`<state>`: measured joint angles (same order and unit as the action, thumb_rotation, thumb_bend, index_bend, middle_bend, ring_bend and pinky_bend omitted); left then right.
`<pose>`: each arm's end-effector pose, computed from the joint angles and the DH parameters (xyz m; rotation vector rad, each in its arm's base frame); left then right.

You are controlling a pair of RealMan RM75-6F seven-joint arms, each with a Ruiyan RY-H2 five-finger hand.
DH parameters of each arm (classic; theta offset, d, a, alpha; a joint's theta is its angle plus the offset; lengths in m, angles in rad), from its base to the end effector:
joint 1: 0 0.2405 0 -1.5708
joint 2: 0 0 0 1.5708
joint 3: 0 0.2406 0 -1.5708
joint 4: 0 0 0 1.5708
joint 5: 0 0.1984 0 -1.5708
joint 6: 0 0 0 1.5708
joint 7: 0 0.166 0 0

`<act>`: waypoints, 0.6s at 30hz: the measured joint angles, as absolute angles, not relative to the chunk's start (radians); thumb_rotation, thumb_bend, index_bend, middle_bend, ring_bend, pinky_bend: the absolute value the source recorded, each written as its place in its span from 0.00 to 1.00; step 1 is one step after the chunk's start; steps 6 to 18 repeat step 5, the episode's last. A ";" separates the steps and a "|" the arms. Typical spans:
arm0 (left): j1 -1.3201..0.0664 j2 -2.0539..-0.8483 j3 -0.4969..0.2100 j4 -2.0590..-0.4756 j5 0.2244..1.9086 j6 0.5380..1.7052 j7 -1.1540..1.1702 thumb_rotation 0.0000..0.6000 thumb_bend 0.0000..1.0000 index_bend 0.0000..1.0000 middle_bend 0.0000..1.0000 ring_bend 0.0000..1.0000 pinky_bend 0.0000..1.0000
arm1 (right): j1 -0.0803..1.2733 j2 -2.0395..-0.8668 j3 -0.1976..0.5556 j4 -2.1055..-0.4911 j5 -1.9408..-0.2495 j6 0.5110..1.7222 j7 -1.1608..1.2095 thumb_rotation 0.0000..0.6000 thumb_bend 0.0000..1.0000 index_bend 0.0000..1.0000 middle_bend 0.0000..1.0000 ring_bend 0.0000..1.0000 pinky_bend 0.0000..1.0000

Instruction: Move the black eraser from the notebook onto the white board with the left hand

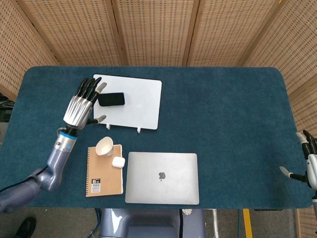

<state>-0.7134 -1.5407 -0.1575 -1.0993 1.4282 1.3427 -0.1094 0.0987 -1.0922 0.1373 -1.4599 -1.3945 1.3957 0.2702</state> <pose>-0.1583 0.3875 0.0795 -1.6007 -0.6113 -1.3156 -0.3322 -0.2237 0.1997 1.2237 -0.9977 0.9602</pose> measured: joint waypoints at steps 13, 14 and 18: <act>-0.539 -1.315 -0.087 -1.411 1.395 1.381 -0.071 1.00 0.00 0.00 0.00 0.00 0.00 | 0.089 -1.085 0.129 -1.477 -1.421 1.426 0.272 1.00 0.00 0.00 0.00 0.00 0.00; -0.539 -1.315 -0.087 -1.411 1.395 1.381 -0.071 1.00 0.00 0.00 0.00 0.00 0.00 | 0.089 -1.085 0.129 -1.477 -1.421 1.426 0.272 1.00 0.00 0.00 0.00 0.00 0.00; -0.539 -1.315 -0.087 -1.411 1.395 1.381 -0.071 1.00 0.00 0.00 0.00 0.00 0.00 | 0.089 -1.085 0.129 -1.477 -1.421 1.426 0.272 1.00 0.00 0.00 0.00 0.00 0.00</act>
